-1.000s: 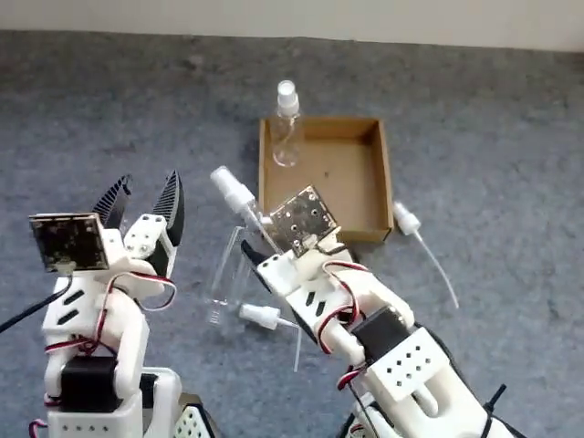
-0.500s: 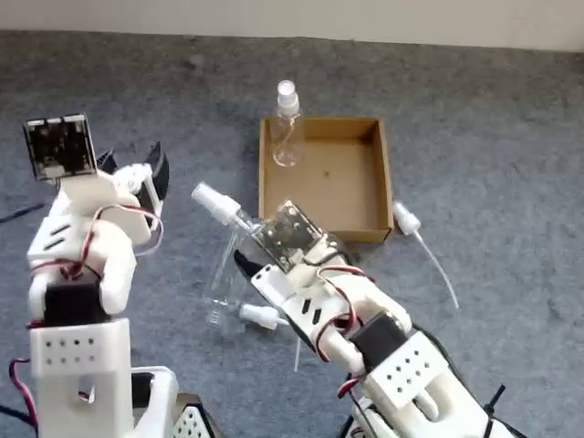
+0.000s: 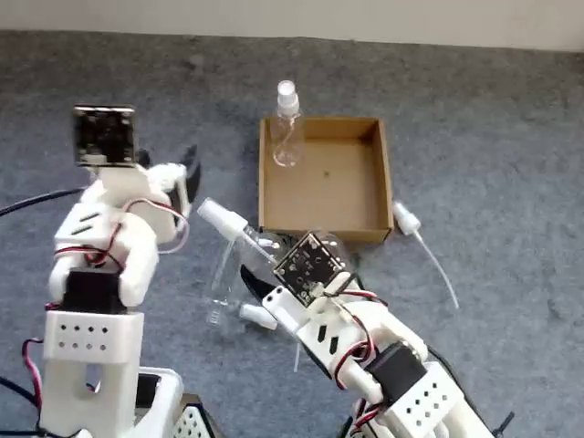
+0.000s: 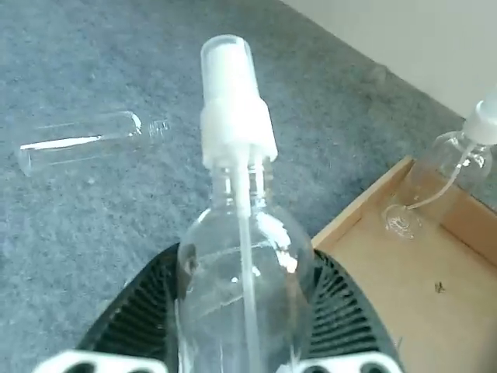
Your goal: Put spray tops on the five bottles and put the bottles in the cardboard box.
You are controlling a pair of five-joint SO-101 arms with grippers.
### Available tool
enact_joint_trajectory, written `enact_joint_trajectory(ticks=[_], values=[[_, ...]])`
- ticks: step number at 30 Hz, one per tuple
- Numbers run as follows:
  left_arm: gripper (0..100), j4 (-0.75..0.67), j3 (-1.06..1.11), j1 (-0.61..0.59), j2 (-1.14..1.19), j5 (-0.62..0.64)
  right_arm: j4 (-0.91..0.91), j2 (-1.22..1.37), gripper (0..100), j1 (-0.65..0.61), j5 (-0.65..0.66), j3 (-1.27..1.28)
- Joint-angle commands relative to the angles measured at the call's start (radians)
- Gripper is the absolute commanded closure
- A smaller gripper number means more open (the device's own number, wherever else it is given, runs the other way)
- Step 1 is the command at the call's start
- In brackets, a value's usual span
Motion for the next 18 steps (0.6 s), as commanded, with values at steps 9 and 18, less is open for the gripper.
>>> enact_joint_trajectory(ticks=[9,18], values=[[81,0.077,0.013,0.151,-0.019,0.000,0.001,-0.019,99.5,-0.001,0.005,-0.012],[81,0.078,-0.002,-0.145,-0.153,-0.025,0.001,-0.019,99.5,-0.001,0.005,-0.012]])
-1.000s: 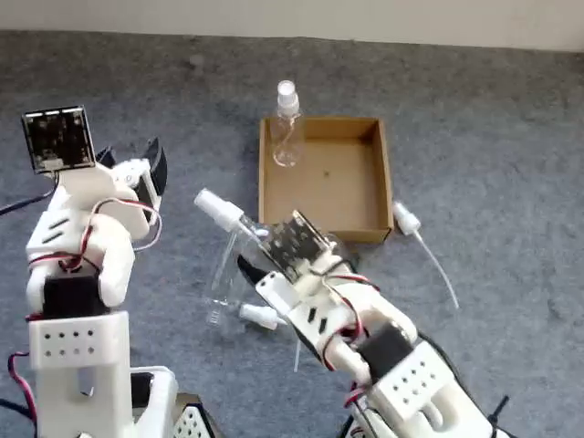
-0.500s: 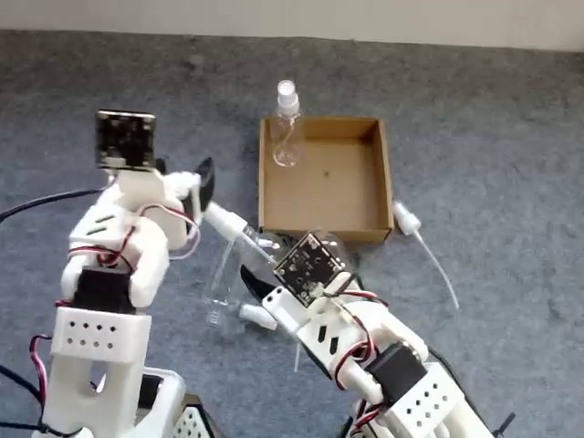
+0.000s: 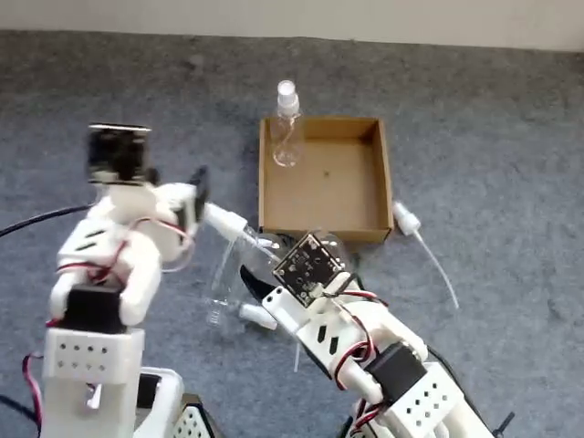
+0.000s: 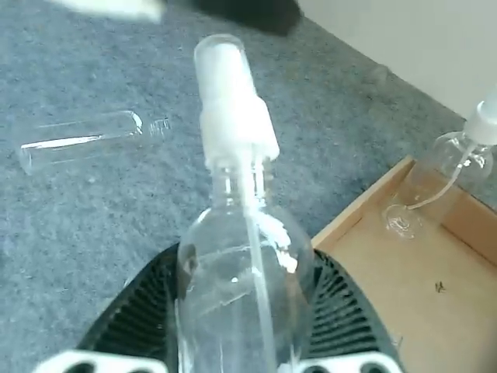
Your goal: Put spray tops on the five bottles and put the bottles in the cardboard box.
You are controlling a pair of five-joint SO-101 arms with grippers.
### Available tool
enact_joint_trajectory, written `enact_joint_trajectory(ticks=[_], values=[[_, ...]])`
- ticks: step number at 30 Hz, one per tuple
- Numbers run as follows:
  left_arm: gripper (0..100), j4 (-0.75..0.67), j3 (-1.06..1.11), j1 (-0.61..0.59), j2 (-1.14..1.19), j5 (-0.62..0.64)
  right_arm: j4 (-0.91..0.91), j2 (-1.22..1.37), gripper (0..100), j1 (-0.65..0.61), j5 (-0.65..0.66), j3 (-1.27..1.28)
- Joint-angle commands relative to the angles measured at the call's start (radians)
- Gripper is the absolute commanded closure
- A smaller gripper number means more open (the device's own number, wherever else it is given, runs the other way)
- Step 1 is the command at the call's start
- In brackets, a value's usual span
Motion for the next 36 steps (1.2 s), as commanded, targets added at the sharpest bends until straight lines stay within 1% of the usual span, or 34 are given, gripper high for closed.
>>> enact_joint_trajectory(ticks=[1,5,8,16,20,25,27,36], values=[[81,0.008,-0.042,-0.101,-0.031,-0.051,0.001,-0.019,99.5,-0.001,0.003,-0.012],[81,0.008,0.005,-0.090,-0.041,-0.077,0.001,-0.019,99.5,-0.001,0.003,-0.012],[81,0.015,0.022,-0.041,-0.041,-0.077,0.001,-0.019,99.5,-0.001,0.003,-0.012],[81,0.106,0.031,0.127,-0.041,-0.077,0.001,-0.019,99.5,-0.001,0.003,-0.012],[81,0.115,0.030,0.185,-0.042,-0.075,0.001,-0.019,99.5,-0.001,0.003,-0.012],[81,0.120,0.030,0.189,-0.042,-0.074,0.001,-0.019,99.5,-0.001,0.003,-0.012],[81,0.147,0.028,0.193,-0.056,-0.074,0.001,-0.019,99.5,-0.001,0.003,-0.012],[81,0.276,0.036,0.185,-0.383,-0.080,0.001,-0.019,99.5,-0.001,0.002,-0.012]])
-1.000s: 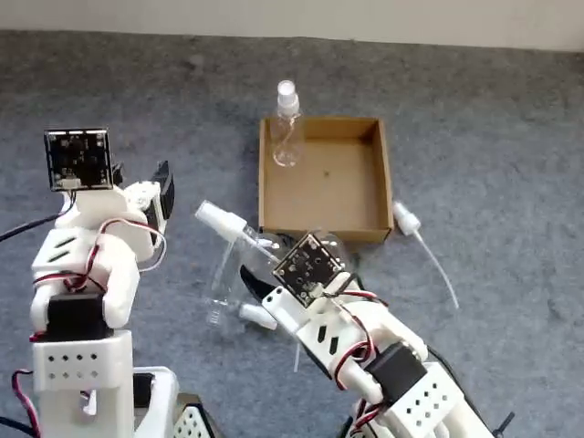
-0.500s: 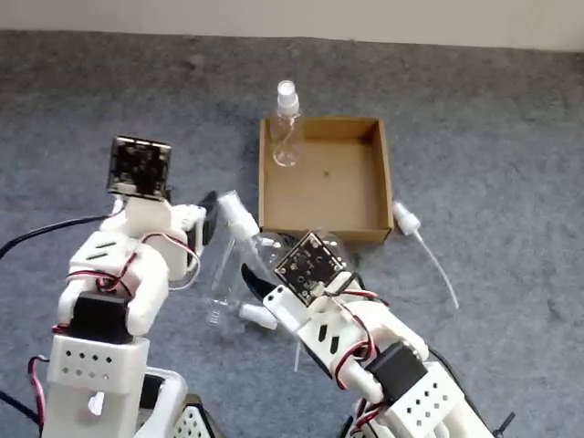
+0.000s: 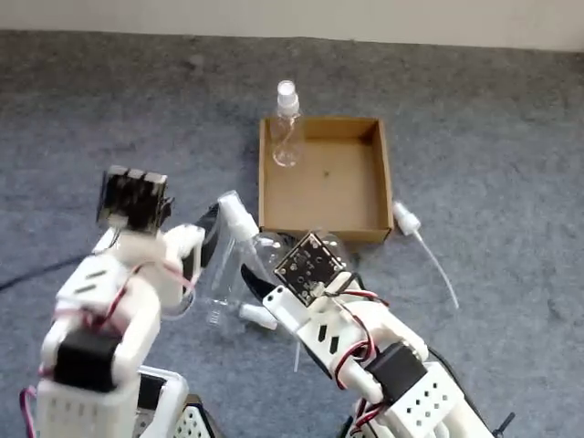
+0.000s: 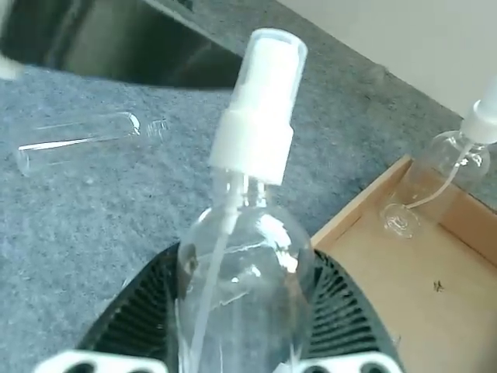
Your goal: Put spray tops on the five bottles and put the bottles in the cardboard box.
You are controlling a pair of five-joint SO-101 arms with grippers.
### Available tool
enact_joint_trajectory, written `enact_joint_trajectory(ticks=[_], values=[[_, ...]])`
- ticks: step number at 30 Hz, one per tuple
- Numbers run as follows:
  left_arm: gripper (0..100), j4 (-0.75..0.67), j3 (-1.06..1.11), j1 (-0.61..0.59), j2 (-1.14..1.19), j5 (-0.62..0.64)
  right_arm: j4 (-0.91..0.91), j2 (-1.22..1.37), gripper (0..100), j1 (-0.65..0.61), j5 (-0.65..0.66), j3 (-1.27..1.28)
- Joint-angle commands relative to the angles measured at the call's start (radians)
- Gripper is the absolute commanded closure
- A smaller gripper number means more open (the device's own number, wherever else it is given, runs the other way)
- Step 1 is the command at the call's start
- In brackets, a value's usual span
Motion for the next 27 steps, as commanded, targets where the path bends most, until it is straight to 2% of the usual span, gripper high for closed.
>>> enact_joint_trajectory(ticks=[1,5,9,15,17,24,27], values=[[81,0.021,0.005,0.018,-0.105,-0.008,0.001,-0.019,99.5,-0.004,0.003,-0.012],[81,0.015,0.010,-0.067,-0.105,-0.008,0.002,-0.021,99.5,-0.007,0.003,-0.012],[81,-0.127,0.008,-0.150,-0.019,-0.006,0.004,-0.021,99.5,-0.010,0.003,-0.012],[81,-0.258,-0.019,-0.148,0.140,-0.005,0.002,-0.021,99.5,-0.010,0.003,-0.012],[81,-0.259,-0.028,-0.140,0.171,-0.005,0.002,-0.021,99.5,-0.010,0.003,-0.012],[81,-0.247,-0.015,-0.004,0.183,-0.006,0.002,-0.021,99.5,-0.007,0.003,-0.012],[81,-0.180,-0.018,0.022,0.183,-0.006,0.002,-0.021,99.5,-0.007,0.003,-0.012]])
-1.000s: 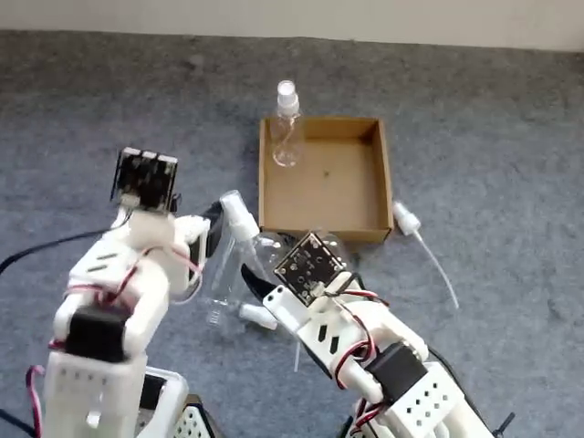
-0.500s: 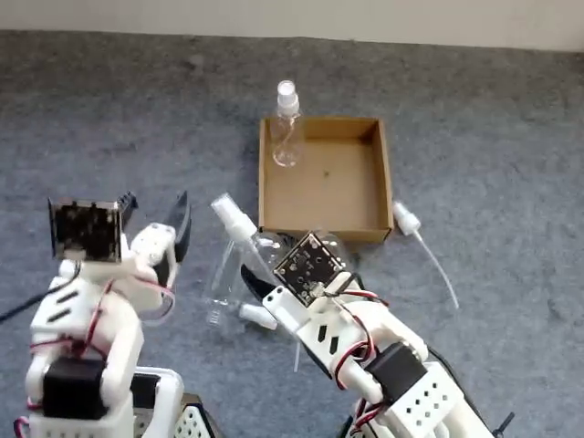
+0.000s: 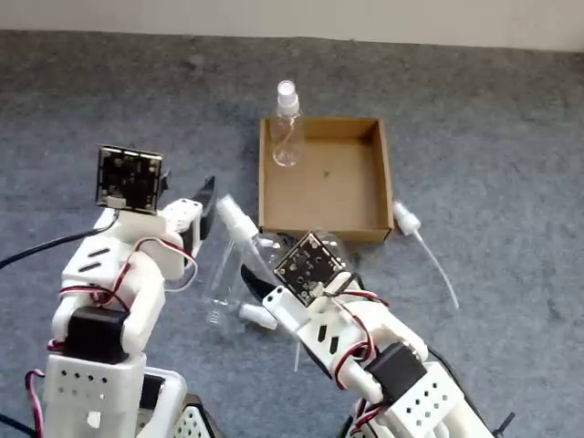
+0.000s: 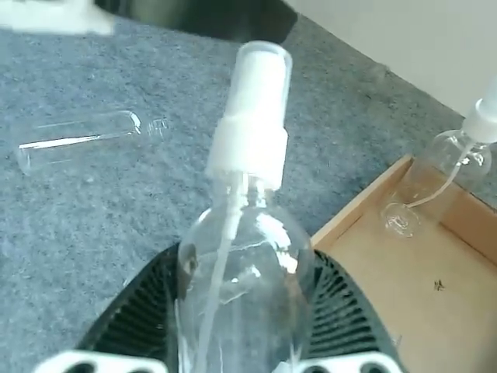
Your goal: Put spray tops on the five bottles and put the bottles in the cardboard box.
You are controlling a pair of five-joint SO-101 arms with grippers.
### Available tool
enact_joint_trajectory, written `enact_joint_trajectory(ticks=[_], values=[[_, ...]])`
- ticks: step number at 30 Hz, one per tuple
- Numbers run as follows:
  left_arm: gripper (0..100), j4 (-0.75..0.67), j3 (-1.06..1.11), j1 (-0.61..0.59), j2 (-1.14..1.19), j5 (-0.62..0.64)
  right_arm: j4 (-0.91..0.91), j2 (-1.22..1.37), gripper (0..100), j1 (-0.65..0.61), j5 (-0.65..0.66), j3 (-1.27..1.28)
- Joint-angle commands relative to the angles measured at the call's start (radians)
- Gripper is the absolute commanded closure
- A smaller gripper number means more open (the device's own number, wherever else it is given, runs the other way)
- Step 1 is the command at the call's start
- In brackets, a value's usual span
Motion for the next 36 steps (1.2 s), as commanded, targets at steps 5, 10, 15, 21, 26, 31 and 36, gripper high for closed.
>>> enact_joint_trajectory(ticks=[5,10,15,21,26,31,36], values=[[81,0.112,-0.031,0.107,-0.019,-0.009,0.001,-0.021,99.5,-0.007,0.003,-0.012],[81,0.144,-0.028,0.145,-0.137,-0.009,0.001,-0.021,99.5,-0.007,0.003,-0.012],[81,0.175,-0.036,0.099,-0.216,-0.009,0.001,-0.021,99.5,-0.004,0.003,-0.012],[81,0.192,-0.039,-0.035,-0.295,-0.008,-0.054,0.008,99.5,0.085,-0.002,-0.097],[81,0.206,0.024,-0.010,-0.328,-0.006,-0.058,0.205,99.5,0.186,-0.078,-0.312],[81,0.201,0.105,-0.005,-0.348,-0.006,-0.065,0.412,99.5,0.193,-0.118,-0.495],[72,0.206,0.163,0.127,-0.395,-0.006,-0.065,0.593,99.5,0.191,-0.261,-0.679]])
